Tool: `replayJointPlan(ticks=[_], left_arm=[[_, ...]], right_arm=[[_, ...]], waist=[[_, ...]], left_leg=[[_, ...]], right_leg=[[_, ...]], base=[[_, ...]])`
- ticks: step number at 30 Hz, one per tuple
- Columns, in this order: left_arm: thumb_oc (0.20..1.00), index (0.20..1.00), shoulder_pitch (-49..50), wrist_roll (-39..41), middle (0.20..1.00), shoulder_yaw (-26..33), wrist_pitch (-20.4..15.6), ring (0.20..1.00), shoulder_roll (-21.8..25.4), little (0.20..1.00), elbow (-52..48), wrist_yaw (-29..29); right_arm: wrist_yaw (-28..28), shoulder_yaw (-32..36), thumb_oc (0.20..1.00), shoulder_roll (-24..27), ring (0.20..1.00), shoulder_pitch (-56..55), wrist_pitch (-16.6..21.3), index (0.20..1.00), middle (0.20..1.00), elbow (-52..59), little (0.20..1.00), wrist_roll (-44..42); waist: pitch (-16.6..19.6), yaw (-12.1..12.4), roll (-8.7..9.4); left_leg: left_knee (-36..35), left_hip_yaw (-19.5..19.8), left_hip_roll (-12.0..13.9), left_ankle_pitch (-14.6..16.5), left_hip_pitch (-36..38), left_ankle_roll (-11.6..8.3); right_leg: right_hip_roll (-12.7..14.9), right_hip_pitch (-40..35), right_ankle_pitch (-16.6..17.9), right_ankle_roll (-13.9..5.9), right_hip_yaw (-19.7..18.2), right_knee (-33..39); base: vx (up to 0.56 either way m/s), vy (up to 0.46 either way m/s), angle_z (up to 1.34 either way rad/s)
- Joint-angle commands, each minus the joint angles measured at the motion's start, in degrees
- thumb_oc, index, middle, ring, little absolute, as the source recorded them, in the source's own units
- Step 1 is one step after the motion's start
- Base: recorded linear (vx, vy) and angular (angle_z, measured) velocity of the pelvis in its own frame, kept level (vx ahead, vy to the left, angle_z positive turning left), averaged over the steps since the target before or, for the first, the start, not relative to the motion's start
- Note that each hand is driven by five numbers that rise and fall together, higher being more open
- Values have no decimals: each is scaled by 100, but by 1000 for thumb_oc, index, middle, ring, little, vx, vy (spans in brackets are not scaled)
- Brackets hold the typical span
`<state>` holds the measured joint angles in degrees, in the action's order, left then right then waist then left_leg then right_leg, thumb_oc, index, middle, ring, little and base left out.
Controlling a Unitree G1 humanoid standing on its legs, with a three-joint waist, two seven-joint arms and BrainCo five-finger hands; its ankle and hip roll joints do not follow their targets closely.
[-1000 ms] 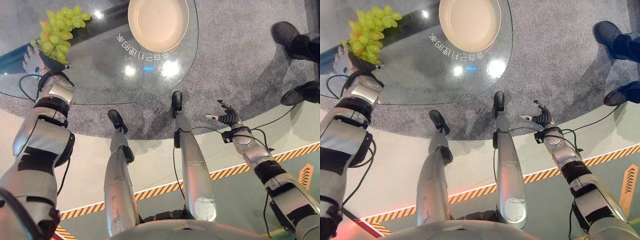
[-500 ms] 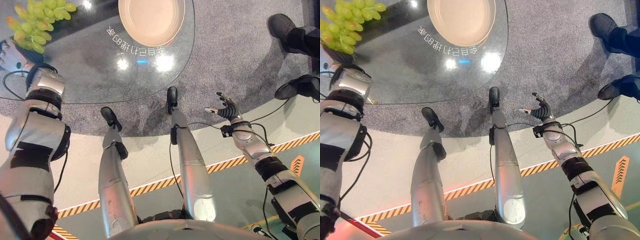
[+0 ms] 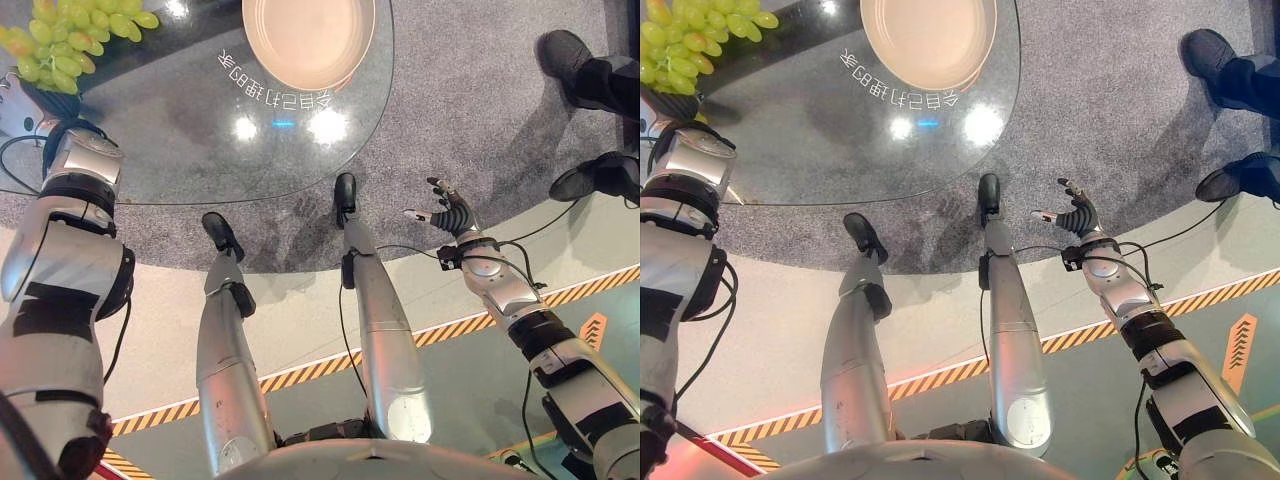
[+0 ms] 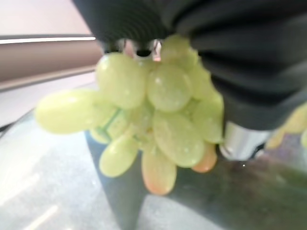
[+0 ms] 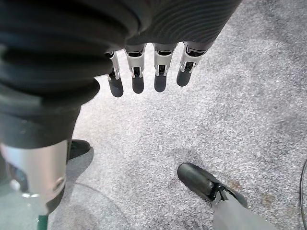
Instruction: Pick up fruits into the plate
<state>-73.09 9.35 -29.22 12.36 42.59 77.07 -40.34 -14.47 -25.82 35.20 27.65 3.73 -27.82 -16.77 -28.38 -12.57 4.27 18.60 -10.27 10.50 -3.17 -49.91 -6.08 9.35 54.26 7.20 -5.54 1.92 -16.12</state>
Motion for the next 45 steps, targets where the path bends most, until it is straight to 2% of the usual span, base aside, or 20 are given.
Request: replayJointPlan(ticks=[1, 6, 7, 13, 14, 23, 29, 35, 40, 42, 45], left_arm=[[200, 200, 169, 239, 200, 214, -803, 200, 80, 200, -525, 74], [200, 200, 596, 321, 200, 472, -1356, 200, -15, 200, -1074, -72], [200, 200, 769, 307, 200, 592, -1610, 200, -34, 200, -1228, -106], [200, 200, 1450, 378, 200, 1044, -2151, 200, -82, 200, -2052, -289], [200, 200, 1662, 364, 200, 1167, -2364, 200, -122, 200, -2271, -346], [200, 200, 2548, 117, 200, 1596, -2972, 200, -292, 200, -3452, -414], [200, 200, 3080, -104, 200, 1775, -3077, 200, -351, 200, -4039, -44], [200, 200, 3849, -543, 200, 1909, -3038, 200, -150, 200, -4723, 425], [200, 200, 4667, -798, 200, 1963, -2851, 200, 18, 200, -5399, 991], [200, 200, 5069, -987, 200, 2049, -2776, 200, 92, 200, -5708, 1408], [200, 200, 5425, -1177, 200, 2117, -2729, 200, 190, 200, -6032, 1899]], right_arm=[[-41, -189, 1000, 126, 1000, -311, 64, 1000, 1000, 425, 1000, 146], [-43, -111, 1000, 60, 1000, -603, 182, 1000, 1000, 511, 1000, 351], [-61, -109, 1000, 35, 1000, -694, 255, 1000, 1000, 510, 1000, 431], [-106, 9, 1000, -75, 1000, -1062, 357, 1000, 1000, 596, 1000, 745], [-153, 25, 1000, -144, 1000, -1159, 390, 1000, 1000, 577, 1000, 891], [-278, 232, 1000, -271, 1000, -1472, 542, 1000, 1000, 412, 1000, 1122], [-682, 622, 1000, -249, 1000, -1615, 807, 1000, 1000, 642, 1000, 1623], [-667, 1111, 1000, 25, 1000, -1618, 1057, 1000, 1000, 1203, 1000, 2214], [-303, 1417, 1000, 418, 1000, -1600, 1133, 1000, 1000, 1880, 1000, 2695], [72, 1492, 1000, 658, 1000, -1548, 1163, 1000, 1000, 2224, 1000, 2840], [755, 1497, 1000, 890, 1000, -1408, 1177, 1000, 1000, 2491, 1000, 2559]], waist=[[-141, -4, 206], [-141, 75, 131], [-141, 111, 108], [-141, 248, 5], [-141, 296, -21], [-141, 554, -103], [-141, 645, -218], [-52, 740, -313], [403, 836, -352], [668, 885, -382], [1007, 967, -411]], left_leg=[[-23, 148, -770, 408, 174, 122], [-90, 142, -824, 390, 405, 136], [-130, 130, -841, 382, 515, 133], [-287, 118, -896, 376, 930, 134], [-326, 115, -904, 390, 1069, 135], [-577, 166, -924, 473, 2034, 162], [-727, 193, -972, 541, 2709, 222], [-952, 207, -981, 614, 3484, 242], [-1220, 269, -966, 636, 3959, 225], [-1396, 277, -929, 597, 4235, 205], [-1534, 295, -880, 576, 4526, 185]], right_leg=[[-660, -415, -764, 193, 170, -187], [-623, -622, -811, 185, 244, -201], [-601, -737, -825, 180, 281, -177], [-526, -1163, -881, 152, 401, -127], [-484, -1318, -899, 136, 447, -95], [-295, -2312, -949, 74, 643, 147], [-185, -2987, -930, -4, 667, 314], [-71, -3809, -918, -106, 686, 569], [4, -4368, -867, -173, 779, 912], [32, -4656, -825, -211, 850, 1081], [44, -4964, -801, -226, 905, 1223]], base=[[0, 0, 0], [-7, 0, 1], [-32, 1, 3], [-6, 0, 1], [0, 0, 0], [8, -15, 5], [16, 12, 9], [20, 4, 3], [93, -16, 0], [144, -9, 3], [157, -23, 0]])
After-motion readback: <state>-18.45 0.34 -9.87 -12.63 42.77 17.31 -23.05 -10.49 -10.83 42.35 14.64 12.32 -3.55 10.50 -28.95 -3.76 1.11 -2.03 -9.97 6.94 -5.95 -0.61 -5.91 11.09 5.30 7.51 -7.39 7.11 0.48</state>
